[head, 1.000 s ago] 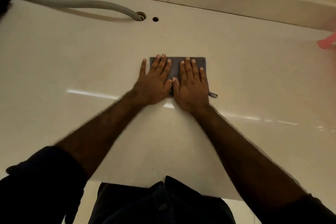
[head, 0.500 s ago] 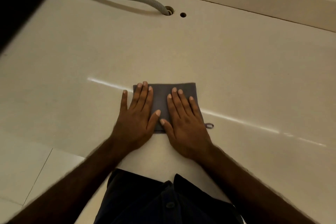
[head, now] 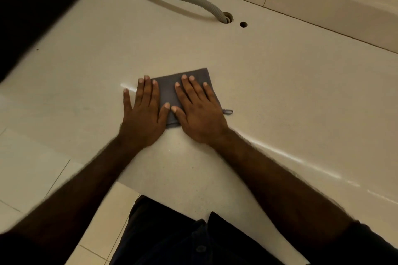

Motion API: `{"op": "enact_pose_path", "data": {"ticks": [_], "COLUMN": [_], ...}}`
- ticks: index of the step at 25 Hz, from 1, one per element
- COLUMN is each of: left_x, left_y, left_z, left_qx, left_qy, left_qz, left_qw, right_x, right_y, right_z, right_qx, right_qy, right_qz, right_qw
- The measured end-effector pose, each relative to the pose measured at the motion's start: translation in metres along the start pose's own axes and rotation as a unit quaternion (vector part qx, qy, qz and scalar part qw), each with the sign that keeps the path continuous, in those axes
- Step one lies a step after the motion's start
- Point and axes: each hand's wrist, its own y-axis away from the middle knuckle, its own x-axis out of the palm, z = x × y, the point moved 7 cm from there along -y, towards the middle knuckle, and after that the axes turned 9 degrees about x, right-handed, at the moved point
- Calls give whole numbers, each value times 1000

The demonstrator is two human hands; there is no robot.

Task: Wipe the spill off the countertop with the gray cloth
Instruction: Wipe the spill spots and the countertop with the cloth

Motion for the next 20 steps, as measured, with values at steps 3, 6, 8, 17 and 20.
{"op": "enact_pose_path", "data": {"ticks": [3,6,8,17,20], "left_x": [-3,-4,-2,20,30], "left_y": [-49,-92,-109,-53,-3], "left_z": [8,-11,-35,-146,-177], "left_qx": [3,27,50,203,261], "left_qy": [11,2,-2,11,17], "left_qz": [31,50,51,52,50], "left_qw": [999,998,997,978,964], "right_x": [-7,-16,-20,-19,-11], "right_y": [-33,-43,-38,101,171], "right_z": [-13,-44,-68,-120,-118], "right_qx": [21,63,100,217,263], "right_qy": [4,-1,-12,-38,-46], "right_qz": [6,4,6,-4,-6], "right_qw": [1000,998,995,975,964]}}
